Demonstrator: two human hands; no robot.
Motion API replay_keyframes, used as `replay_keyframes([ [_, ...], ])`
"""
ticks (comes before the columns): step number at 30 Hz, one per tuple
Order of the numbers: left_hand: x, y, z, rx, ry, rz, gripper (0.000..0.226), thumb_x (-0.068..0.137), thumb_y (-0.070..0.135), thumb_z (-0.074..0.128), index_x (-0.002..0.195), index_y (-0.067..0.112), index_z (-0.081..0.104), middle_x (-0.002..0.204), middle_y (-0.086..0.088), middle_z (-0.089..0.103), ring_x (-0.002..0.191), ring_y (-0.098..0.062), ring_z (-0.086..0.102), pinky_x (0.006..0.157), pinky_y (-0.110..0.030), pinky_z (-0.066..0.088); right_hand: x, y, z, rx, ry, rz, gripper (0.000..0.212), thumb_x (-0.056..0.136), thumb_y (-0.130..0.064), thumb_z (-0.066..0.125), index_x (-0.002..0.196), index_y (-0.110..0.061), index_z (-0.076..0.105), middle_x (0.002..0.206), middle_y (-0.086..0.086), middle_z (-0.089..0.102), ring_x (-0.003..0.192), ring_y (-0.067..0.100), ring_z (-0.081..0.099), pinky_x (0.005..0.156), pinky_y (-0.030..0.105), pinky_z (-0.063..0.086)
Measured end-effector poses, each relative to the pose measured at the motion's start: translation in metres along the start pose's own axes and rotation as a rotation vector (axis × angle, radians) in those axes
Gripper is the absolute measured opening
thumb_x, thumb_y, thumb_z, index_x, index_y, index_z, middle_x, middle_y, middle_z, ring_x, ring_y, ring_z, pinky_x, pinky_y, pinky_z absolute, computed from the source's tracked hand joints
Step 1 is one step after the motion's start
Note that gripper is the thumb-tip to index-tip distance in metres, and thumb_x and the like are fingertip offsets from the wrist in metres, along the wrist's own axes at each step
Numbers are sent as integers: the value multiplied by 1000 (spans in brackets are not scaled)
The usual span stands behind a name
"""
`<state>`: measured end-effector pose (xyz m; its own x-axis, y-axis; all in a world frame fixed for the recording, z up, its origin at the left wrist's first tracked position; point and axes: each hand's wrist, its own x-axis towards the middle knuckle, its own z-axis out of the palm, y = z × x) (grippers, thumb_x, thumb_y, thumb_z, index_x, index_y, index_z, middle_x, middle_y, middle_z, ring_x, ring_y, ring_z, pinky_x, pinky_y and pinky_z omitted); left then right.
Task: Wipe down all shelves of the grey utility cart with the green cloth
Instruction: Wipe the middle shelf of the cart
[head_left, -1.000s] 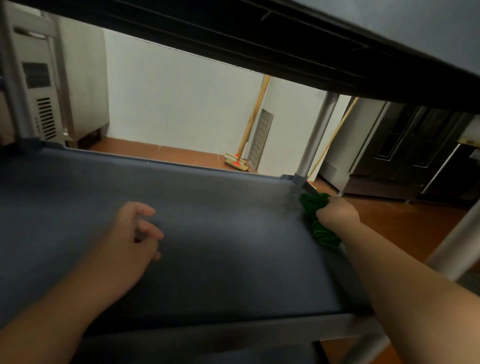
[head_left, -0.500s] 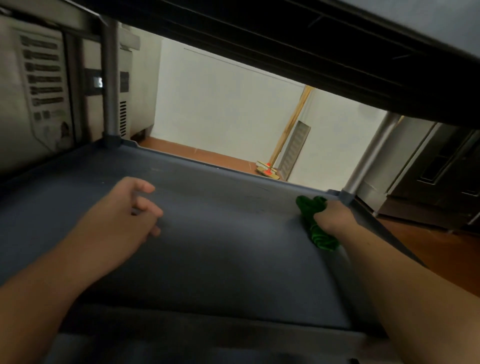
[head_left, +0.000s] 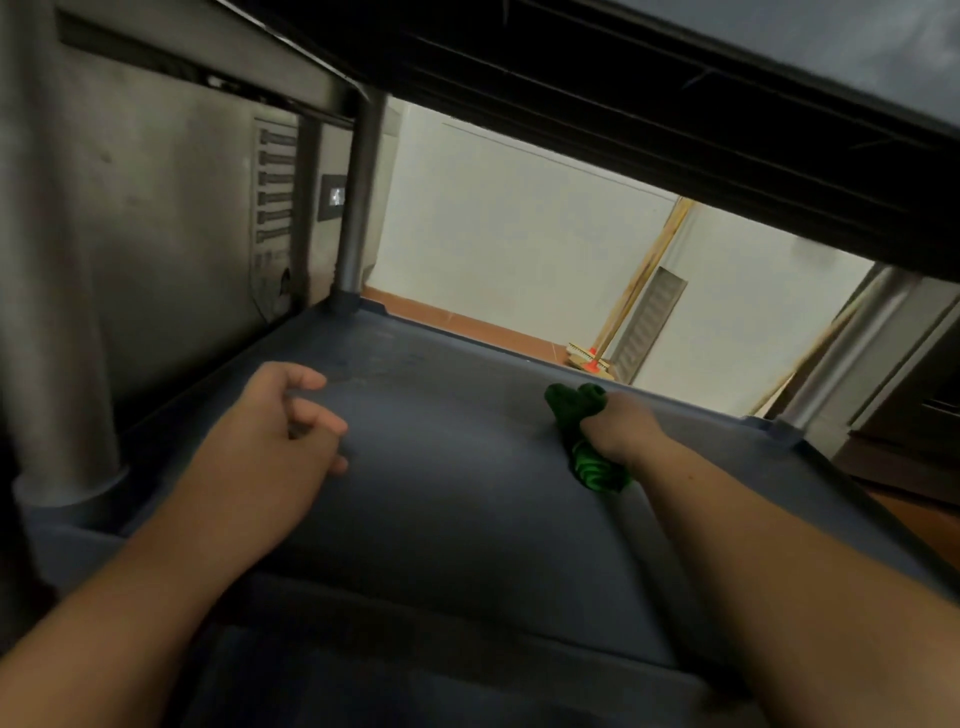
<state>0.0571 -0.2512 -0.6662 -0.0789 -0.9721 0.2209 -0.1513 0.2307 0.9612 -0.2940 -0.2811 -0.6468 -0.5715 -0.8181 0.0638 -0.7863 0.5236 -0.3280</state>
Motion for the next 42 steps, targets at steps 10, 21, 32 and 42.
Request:
replay_keyframes([
  [10, -4, -10, -25, 39, 60, -5, 44, 83, 9, 53, 100, 48, 42, 88, 17, 61, 81, -17, 66, 77, -51, 54, -13, -111, 42, 97, -59, -139, 14, 89, -13, 52, 91, -3, 60, 79, 11, 62, 77, 25, 63, 60, 32, 48],
  [21, 5, -14, -36, -182, 24, -202, 41, 92, -6, 48, 124, 17, 35, 85, -5, 59, 69, -18, 64, 66, -28, 59, -27, -198, 72, 145, -96, -278, 16, 87, -14, 52, 88, -2, 63, 80, 14, 64, 79, 28, 64, 67, 35, 50],
  [32, 6, -16, -34, -93, 9, -227, 43, 82, -4, 56, 92, 32, 33, 87, -5, 55, 78, -23, 64, 76, -37, 59, -51, -278, 98, 194, -180, -492, 11, 87, -18, 56, 84, -9, 62, 79, 9, 64, 76, 27, 61, 56, 29, 42],
  [42, 3, -16, -33, -43, 160, -175, 40, 77, 2, 58, 90, 29, 33, 94, -9, 60, 77, -30, 65, 70, -44, 56, -62, -259, 86, 186, -205, -529, 21, 88, -17, 60, 101, -2, 67, 90, 13, 68, 82, 29, 64, 68, 34, 47],
])
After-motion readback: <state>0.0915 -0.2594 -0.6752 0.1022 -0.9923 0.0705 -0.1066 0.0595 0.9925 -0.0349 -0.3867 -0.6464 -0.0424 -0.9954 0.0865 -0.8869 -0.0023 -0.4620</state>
